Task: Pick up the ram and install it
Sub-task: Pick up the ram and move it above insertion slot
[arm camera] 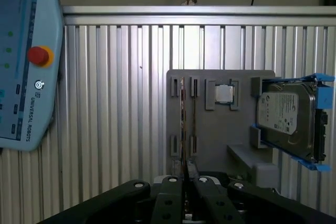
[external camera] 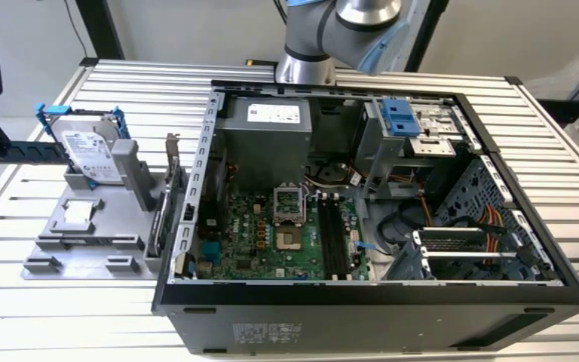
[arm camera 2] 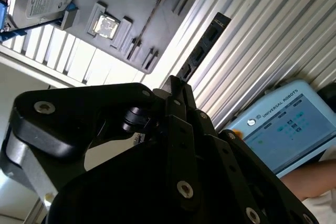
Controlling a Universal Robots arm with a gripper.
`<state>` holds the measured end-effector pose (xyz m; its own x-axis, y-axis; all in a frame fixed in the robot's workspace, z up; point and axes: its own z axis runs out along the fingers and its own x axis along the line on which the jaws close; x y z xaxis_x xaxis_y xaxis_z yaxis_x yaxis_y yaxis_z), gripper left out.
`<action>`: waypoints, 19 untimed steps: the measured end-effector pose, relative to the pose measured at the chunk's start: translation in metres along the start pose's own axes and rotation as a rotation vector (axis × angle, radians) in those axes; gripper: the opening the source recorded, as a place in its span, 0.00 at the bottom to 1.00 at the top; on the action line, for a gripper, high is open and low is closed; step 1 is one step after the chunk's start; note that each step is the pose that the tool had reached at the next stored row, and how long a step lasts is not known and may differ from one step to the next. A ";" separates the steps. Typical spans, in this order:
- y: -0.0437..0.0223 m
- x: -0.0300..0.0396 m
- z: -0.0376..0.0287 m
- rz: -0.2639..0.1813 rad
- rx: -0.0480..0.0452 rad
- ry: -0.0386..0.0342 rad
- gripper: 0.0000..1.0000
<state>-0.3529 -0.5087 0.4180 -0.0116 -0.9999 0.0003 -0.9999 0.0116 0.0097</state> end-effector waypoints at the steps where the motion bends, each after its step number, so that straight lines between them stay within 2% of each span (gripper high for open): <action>1: -0.0012 -0.0001 0.0000 0.000 0.0000 -0.0001 0.00; 19: -0.0167 -0.0015 -0.0002 0.000 0.0000 0.0009 0.00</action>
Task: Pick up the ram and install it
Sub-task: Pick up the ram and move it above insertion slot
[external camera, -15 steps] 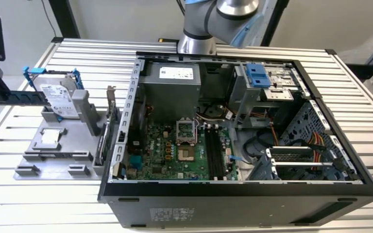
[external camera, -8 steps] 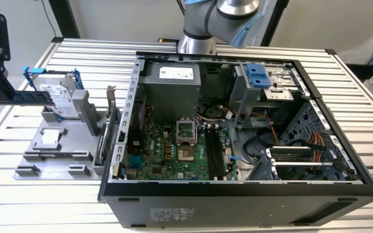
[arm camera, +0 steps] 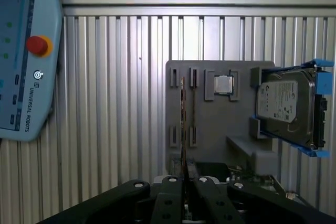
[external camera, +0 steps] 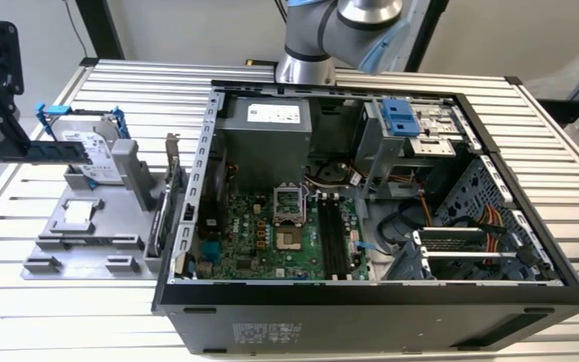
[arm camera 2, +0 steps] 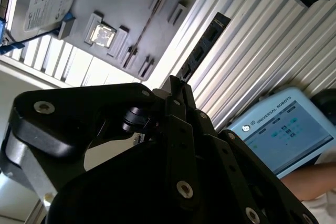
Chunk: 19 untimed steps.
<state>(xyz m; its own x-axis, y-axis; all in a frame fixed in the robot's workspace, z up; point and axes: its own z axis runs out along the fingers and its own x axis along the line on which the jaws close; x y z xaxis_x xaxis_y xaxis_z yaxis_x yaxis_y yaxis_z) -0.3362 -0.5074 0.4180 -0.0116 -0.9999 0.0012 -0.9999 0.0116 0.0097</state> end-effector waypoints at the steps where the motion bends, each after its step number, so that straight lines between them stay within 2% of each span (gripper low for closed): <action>1: -0.0008 -0.0001 0.0000 0.000 0.0000 0.0000 0.00; 19: -0.0125 -0.0010 -0.0001 0.000 0.0001 0.0009 0.00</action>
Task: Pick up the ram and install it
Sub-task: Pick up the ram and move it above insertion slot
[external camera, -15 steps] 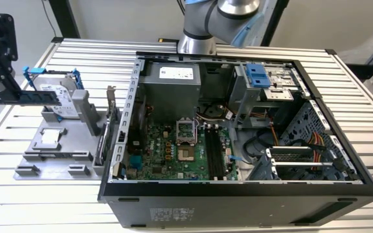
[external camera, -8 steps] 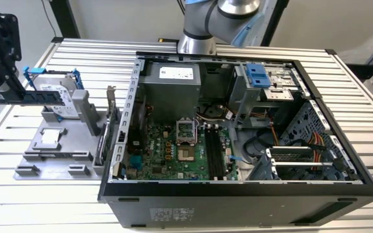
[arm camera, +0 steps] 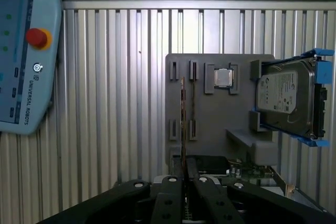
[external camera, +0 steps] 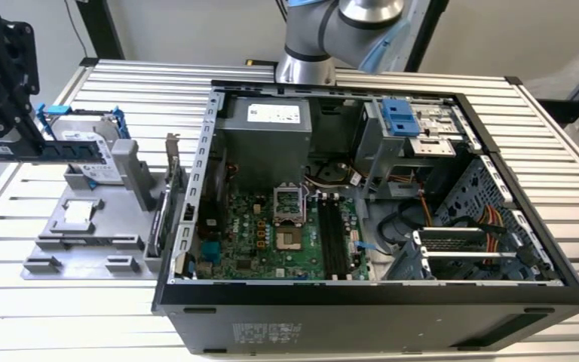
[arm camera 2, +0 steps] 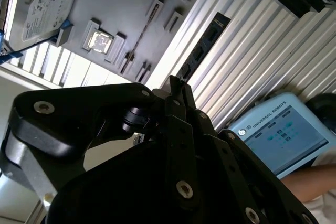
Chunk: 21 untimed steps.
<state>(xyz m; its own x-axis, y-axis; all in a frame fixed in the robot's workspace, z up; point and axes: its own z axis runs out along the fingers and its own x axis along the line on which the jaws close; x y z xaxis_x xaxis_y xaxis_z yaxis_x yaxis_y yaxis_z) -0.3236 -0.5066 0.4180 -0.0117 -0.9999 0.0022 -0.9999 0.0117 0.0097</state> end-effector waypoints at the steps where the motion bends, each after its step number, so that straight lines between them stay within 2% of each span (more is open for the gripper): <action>1: -0.0006 0.0000 -0.0001 0.000 -0.0001 0.0001 0.00; 21: -0.0123 -0.0013 -0.0002 0.000 0.0000 0.0006 0.00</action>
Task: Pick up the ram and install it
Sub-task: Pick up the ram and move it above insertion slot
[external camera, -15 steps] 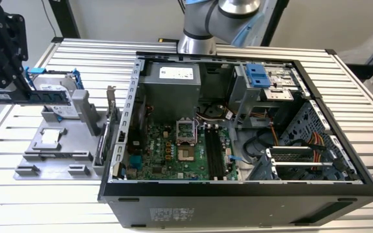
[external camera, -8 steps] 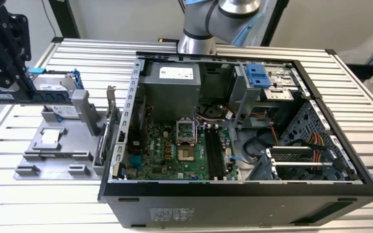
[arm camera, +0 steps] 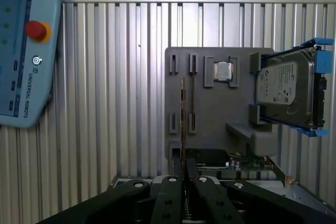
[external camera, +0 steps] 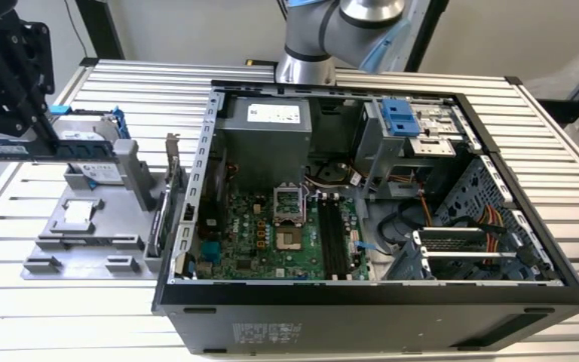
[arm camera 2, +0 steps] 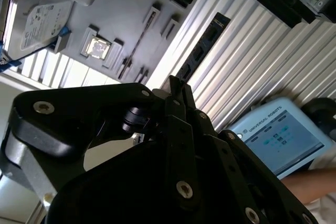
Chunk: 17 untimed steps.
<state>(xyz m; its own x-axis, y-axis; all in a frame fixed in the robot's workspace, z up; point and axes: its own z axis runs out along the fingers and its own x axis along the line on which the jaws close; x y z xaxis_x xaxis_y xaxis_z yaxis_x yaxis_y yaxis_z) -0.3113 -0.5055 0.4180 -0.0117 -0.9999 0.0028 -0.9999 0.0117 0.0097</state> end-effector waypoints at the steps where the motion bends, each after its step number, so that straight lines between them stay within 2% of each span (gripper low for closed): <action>1: -0.0005 -0.0001 0.0000 0.000 0.0000 0.0000 0.00; 17: -0.0088 -0.0012 -0.0001 0.000 0.0000 0.0000 0.00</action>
<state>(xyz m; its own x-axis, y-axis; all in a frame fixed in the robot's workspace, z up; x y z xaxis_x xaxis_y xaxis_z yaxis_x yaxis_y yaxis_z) -0.3025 -0.5044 0.4180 -0.0117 -0.9999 0.0028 -0.9999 0.0117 0.0097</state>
